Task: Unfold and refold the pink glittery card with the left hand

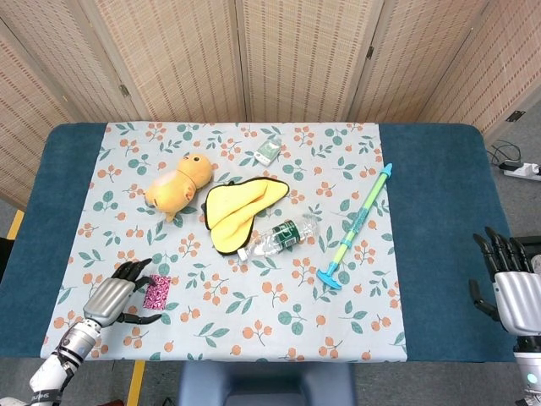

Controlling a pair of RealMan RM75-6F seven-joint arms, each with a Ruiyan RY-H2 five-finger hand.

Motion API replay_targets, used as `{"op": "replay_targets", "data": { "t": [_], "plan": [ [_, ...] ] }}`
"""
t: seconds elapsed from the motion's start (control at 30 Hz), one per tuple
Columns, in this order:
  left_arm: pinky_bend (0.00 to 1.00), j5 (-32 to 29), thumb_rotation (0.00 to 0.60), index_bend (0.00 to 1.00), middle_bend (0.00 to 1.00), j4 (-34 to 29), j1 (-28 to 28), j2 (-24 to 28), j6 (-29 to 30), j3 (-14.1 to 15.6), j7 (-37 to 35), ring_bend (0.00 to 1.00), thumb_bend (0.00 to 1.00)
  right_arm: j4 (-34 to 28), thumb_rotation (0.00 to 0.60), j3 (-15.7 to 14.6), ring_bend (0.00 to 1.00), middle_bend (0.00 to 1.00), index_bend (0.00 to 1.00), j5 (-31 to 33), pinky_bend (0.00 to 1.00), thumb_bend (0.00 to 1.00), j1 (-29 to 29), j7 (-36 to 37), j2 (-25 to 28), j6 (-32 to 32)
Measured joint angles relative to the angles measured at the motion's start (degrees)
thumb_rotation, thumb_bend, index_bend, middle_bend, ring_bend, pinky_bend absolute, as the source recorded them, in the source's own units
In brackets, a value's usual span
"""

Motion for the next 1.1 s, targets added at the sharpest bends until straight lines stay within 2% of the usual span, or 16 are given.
{"op": "replay_targets", "data": {
  "t": [0.53, 1.1],
  "plan": [
    [0.0, 0.1, 0.221, 0.34, 0.0, 4.6, -0.4, -4.8, 0.2, 1.2, 4.0, 0.0, 0.14, 0.0, 0.6, -0.1, 0.0, 0.0, 0.0, 0.0, 0.0, 0.52, 0.4, 0.1, -0.3, -0.6],
    [0.0, -4.2, 0.223, 0.34, 0.0, 5.9, -0.1, -4.8, -1.3, 1.2, 6.1, 0.0, 0.14, -0.6, 0.6, -0.1, 0.0, 0.0, 0.0, 0.3, 0.0, 0.52, 0.5, -0.5, -0.1, -0.7]
  ]
}}
